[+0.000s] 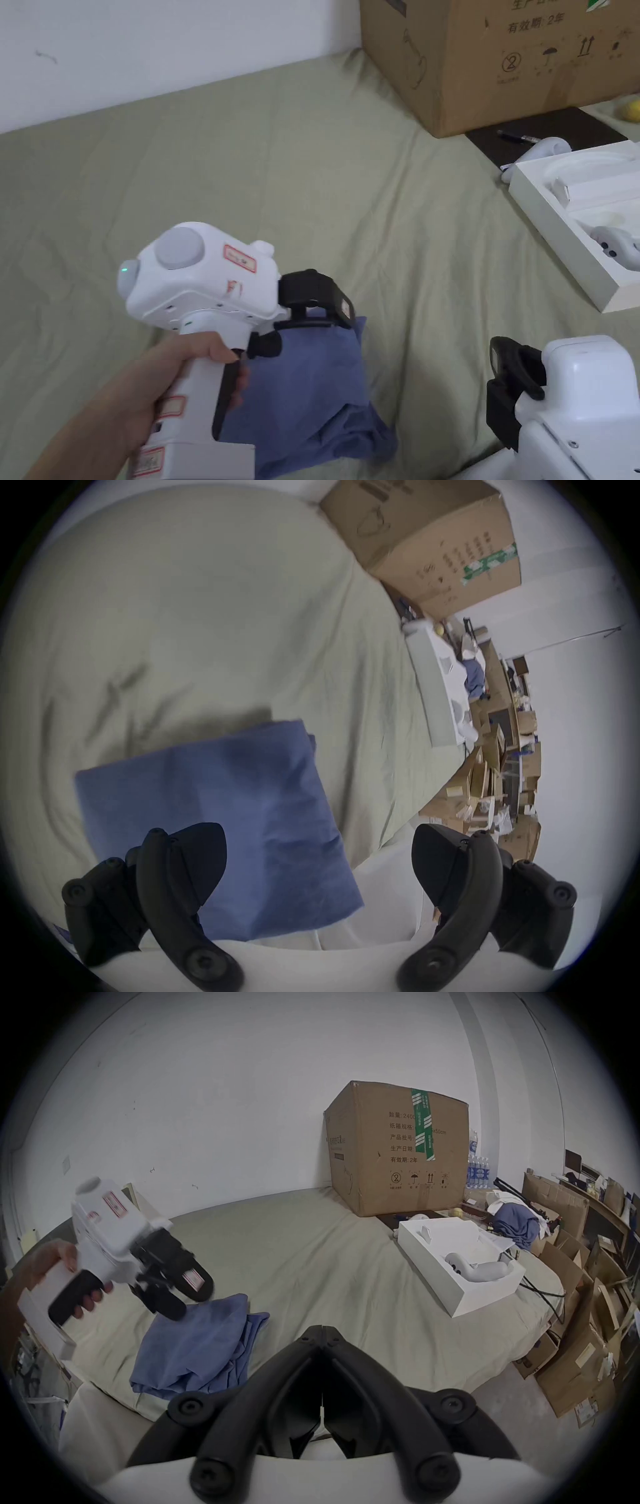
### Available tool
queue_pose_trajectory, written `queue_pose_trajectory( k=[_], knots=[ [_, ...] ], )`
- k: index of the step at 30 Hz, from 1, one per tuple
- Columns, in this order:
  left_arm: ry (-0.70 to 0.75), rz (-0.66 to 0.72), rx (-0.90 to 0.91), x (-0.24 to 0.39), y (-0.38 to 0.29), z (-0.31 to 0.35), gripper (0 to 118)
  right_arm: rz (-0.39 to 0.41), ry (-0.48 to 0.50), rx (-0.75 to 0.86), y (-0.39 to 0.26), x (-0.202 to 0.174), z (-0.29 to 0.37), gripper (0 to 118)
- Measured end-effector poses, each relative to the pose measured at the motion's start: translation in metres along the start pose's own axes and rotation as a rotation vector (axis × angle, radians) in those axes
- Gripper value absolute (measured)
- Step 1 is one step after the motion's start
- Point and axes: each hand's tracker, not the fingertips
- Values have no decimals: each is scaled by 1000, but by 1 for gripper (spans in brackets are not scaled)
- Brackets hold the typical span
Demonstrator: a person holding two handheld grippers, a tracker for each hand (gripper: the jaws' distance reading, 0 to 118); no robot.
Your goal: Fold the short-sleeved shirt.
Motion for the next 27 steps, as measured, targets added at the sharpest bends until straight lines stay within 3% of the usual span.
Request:
queue_pose_trajectory(
  k=[2,3,4,5,6,7,13,16,25,27],
  knots=[
    [-12,49,59,-18,-7,18,107,15,16,-2,0,-4,-1,0],
    [-10,67,86,-26,-13,23,96,26,28,-5,0,-6,-3,0],
    [6,84,121,-25,-23,25,76,34,31,-6,0,-9,-4,0],
    [55,79,161,-27,-29,23,46,41,35,-8,0,-11,-6,0],
    [100,68,180,-28,-34,15,7,48,43,-16,0,-13,-8,0],
    [136,62,153,-29,-38,3,2,47,42,-23,0,-15,-10,0],
    [38,68,73,-29,-42,-48,0,85,40,-24,0,-20,-4,0],
    [126,-39,25,-14,-42,-71,0,82,25,-30,-2,-17,-2,0],
    [41,-115,-28,30,-65,-84,0,83,2,-62,-5,-13,-5,0],
    [-53,-109,-50,30,-69,-79,0,84,8,-61,-3,-16,-7,0]
  ],
)
